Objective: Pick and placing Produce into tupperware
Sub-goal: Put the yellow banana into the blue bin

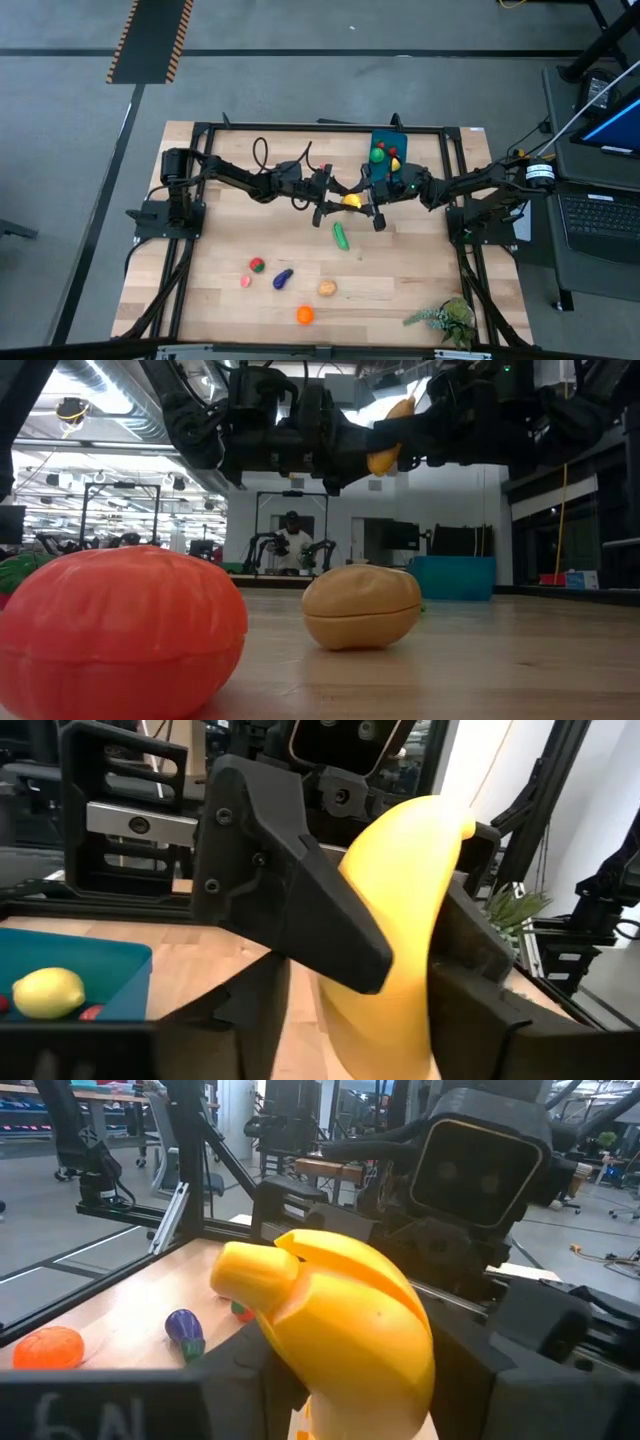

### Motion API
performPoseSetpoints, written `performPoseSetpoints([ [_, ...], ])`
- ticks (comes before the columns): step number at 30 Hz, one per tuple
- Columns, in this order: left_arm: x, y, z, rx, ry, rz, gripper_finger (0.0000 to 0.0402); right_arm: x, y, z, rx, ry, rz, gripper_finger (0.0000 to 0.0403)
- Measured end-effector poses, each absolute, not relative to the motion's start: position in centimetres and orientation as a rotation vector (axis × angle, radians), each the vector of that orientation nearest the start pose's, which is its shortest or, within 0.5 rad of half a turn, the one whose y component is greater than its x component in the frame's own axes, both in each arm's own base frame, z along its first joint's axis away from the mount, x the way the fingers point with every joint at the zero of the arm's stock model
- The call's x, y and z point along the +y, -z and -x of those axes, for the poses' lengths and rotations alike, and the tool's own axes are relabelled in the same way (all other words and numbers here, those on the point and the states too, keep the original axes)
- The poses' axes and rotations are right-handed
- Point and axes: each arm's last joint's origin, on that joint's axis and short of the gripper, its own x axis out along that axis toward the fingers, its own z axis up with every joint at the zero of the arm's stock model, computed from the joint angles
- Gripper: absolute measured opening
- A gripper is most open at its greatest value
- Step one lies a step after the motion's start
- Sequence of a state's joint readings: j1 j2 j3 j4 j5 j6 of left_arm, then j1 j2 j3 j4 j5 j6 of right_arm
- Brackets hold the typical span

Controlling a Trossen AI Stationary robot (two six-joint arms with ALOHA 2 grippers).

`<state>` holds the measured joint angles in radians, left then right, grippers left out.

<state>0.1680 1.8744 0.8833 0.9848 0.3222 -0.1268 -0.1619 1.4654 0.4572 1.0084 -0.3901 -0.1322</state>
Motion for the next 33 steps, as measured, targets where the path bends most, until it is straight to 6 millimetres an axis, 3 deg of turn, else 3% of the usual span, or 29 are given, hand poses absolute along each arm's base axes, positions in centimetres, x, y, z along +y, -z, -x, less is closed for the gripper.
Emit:
performPoseSetpoints([
  [6, 5.3, -18.3, -37.5, 0.010, 0.149, 0.124, 0.0234, -3.2, -19.3, -26.5, -0.019, -0.228, 0.129, 0.0165],
  [33, 4.4, -18.2, -37.6, 0.066, 0.152, 0.131, 0.0229, -3.2, -19.2, -26.4, 0.005, -0.225, 0.115, 0.0164],
])
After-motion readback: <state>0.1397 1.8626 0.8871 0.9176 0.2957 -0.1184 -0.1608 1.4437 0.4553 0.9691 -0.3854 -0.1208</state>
